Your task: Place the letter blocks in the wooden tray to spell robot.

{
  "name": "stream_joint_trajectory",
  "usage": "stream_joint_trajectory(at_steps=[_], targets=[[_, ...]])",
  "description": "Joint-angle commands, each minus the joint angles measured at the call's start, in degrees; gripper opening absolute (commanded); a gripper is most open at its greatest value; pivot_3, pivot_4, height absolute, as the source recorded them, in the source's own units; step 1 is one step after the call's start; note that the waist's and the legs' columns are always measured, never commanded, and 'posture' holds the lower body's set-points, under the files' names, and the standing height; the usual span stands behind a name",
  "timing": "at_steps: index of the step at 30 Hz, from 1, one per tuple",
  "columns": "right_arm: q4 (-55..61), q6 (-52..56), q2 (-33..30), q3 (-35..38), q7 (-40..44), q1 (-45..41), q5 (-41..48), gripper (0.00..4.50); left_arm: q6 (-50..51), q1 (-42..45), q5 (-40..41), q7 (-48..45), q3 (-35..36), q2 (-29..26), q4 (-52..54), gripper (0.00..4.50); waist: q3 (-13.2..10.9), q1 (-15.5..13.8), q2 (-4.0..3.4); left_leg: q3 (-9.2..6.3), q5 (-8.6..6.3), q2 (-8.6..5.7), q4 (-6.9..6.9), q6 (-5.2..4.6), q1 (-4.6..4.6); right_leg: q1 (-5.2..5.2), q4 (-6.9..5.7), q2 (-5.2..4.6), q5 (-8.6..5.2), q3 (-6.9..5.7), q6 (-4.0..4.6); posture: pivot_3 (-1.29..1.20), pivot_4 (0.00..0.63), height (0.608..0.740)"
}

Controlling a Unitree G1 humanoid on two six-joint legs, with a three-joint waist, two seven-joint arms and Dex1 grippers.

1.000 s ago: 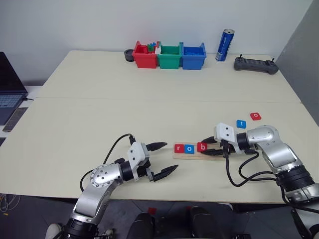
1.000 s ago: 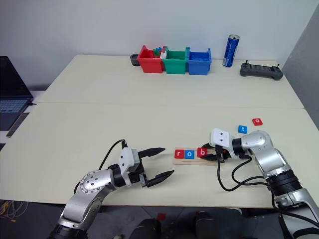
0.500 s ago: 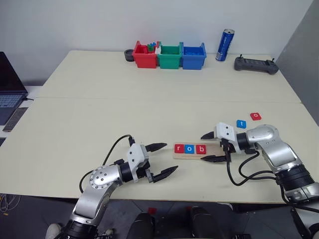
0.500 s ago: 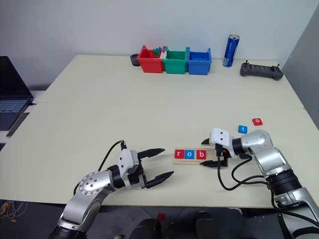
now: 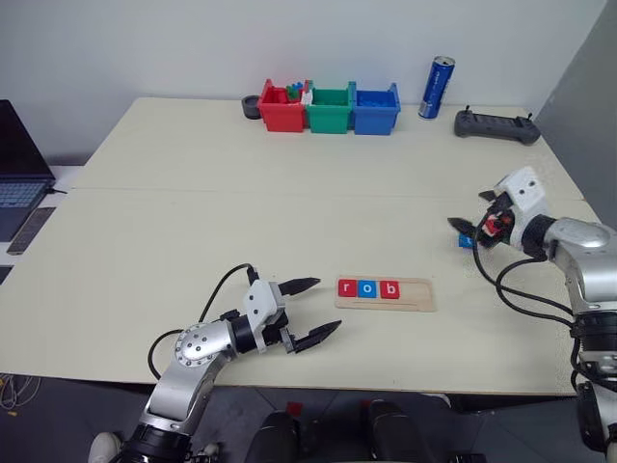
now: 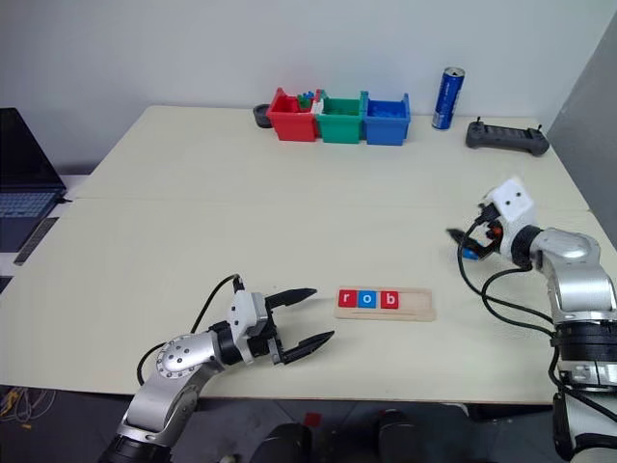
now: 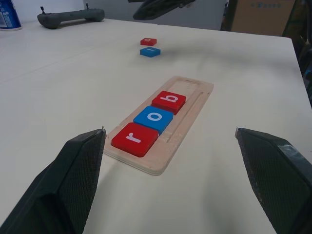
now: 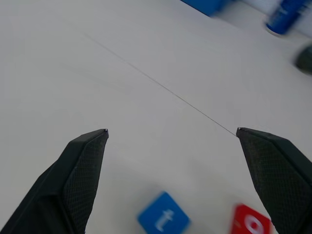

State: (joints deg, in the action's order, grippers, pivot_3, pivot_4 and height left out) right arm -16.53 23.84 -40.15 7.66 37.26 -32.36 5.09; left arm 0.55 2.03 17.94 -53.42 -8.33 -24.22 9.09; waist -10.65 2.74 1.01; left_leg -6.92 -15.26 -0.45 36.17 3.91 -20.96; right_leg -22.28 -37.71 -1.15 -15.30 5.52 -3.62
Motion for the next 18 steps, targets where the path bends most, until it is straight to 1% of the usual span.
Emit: stream_joint_trajectory(at_steps=[1, 3, 7, 14, 18], targets=[[-4.35, -0.77, 0.47, 2.32, -7.86, -2.26, -2.06, 4.47, -0.59, 1.41, 0.81, -1.03, -0.2, -0.09, 0.73, 4.5, 0.0, 0.04, 0.0, 0.01, 0.0, 0.0, 0.0, 0.0, 0.0, -0.01, -0.01, 0.0, 0.0, 0.01, 0.0, 0.0, 0.15, 0.74], [-9.2, -0.88, 1.15, 2.62, -10.24, -4.54, -1.93, 4.47, -0.03, 1.96, 1.03, -1.46, -0.46, -0.15, 1.08, 4.5, 0.0, 0.39, -0.01, 0.05, 0.0, 0.01, 0.0, 0.0, 0.02, -0.01, -0.03, 0.01, 0.0, 0.03, 0.0, 0.0, 0.15, 0.74], [-18.08, -0.61, 1.97, 3.06, -11.96, -9.07, -0.69, 4.47, 0.54, 2.43, 1.17, -1.97, -0.55, -0.29, 1.38, 4.5, 0.0, 0.74, -0.02, 0.11, 0.0, 0.02, 0.0, -0.01, 0.05, -0.02, -0.08, 0.03, 0.0, 0.08, 0.0, 0.0, 0.15, 0.74], [-31.38, -0.67, 3.13, 4.83, -11.03, -15.96, 2.19, 4.47, 1.38, 1.38, 1.15, -1.76, -0.43, -0.65, 3.06, 4.5, 0.01, 0.74, -0.02, 0.1, 0.0, 0.01, -0.01, -0.01, 0.04, -0.02, -0.07, 0.03, 0.0, 0.08, 0.01, 0.0, 0.15, 0.74], [-36.45, -1.49, 3.13, 4.85, -11.32, -18.06, 2.17, 4.47, 2.16, 0.95, 1.07, -1.29, -0.42, -0.56, 4.19, 4.5, 0.01, 0.7, -0.02, 0.12, 0.0, 0.01, -0.02, -0.01, 0.03, -0.02, -0.06, 0.03, 0.0, 0.1, 0.01, 0.0, 0.15, 0.74]])
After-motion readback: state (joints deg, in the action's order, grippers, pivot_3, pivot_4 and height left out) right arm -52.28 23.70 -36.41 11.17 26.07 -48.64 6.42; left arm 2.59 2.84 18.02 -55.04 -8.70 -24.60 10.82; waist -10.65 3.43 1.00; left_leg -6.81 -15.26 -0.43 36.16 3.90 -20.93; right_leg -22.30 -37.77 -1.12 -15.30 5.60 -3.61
